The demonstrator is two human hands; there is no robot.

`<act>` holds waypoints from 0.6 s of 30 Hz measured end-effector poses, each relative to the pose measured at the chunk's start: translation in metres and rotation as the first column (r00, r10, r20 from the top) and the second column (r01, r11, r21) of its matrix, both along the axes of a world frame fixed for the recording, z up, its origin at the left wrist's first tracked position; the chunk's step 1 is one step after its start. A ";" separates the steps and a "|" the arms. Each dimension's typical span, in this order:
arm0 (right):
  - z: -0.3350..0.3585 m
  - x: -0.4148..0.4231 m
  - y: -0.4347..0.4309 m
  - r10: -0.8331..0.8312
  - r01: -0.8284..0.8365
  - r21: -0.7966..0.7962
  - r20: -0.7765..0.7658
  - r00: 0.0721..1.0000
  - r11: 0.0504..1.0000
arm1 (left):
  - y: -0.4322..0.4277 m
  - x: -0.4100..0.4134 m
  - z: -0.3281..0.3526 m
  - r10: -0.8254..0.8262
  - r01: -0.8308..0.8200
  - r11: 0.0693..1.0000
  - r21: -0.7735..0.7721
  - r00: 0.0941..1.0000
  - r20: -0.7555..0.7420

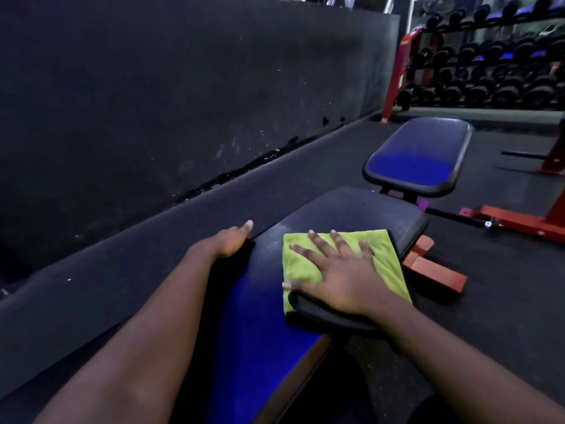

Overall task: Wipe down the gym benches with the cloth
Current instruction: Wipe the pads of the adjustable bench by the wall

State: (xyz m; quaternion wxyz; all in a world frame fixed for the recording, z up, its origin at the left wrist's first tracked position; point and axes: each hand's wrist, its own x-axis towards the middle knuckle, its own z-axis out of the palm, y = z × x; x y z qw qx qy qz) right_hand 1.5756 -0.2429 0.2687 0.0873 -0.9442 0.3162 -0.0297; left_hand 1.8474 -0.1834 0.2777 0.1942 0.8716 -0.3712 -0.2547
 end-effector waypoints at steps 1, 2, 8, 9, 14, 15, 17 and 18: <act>0.003 0.011 -0.005 -0.034 0.034 0.006 -0.004 0.999 0.999 | -0.007 0.007 -0.006 0.001 -0.001 1.000 -0.009 1.000 -0.021; 0.005 0.018 -0.009 -0.056 0.056 0.005 -0.010 0.998 0.998 | -0.009 0.007 -0.009 0.013 -0.013 1.000 -0.010 0.999 -0.047; -0.005 0.000 0.016 -0.071 0.076 -0.082 0.053 0.996 0.994 | -0.009 -0.006 -0.013 0.053 -0.059 0.998 -0.033 0.986 -0.156; -0.005 -0.003 0.018 -0.067 0.071 -0.084 0.044 0.997 0.994 | -0.011 -0.004 -0.014 0.044 -0.050 0.998 -0.029 0.984 -0.172; 0.009 0.035 -0.018 -0.065 0.064 -0.015 -0.070 0.995 0.998 | -0.017 0.003 -0.023 0.032 -0.048 0.996 -0.069 0.976 -0.218; 0.010 0.045 -0.024 -0.069 0.069 -0.008 -0.087 0.994 0.998 | -0.017 0.002 -0.024 0.024 -0.043 0.996 -0.079 0.974 -0.225; 0.010 0.052 -0.028 -0.076 0.075 -0.020 -0.085 0.993 0.997 | -0.017 0.002 -0.026 0.016 -0.038 0.995 -0.093 0.974 -0.224; 0.009 0.050 -0.024 -0.068 0.066 -0.031 -0.071 0.995 0.997 | -0.018 0.002 -0.026 0.013 -0.034 0.995 -0.091 0.974 -0.225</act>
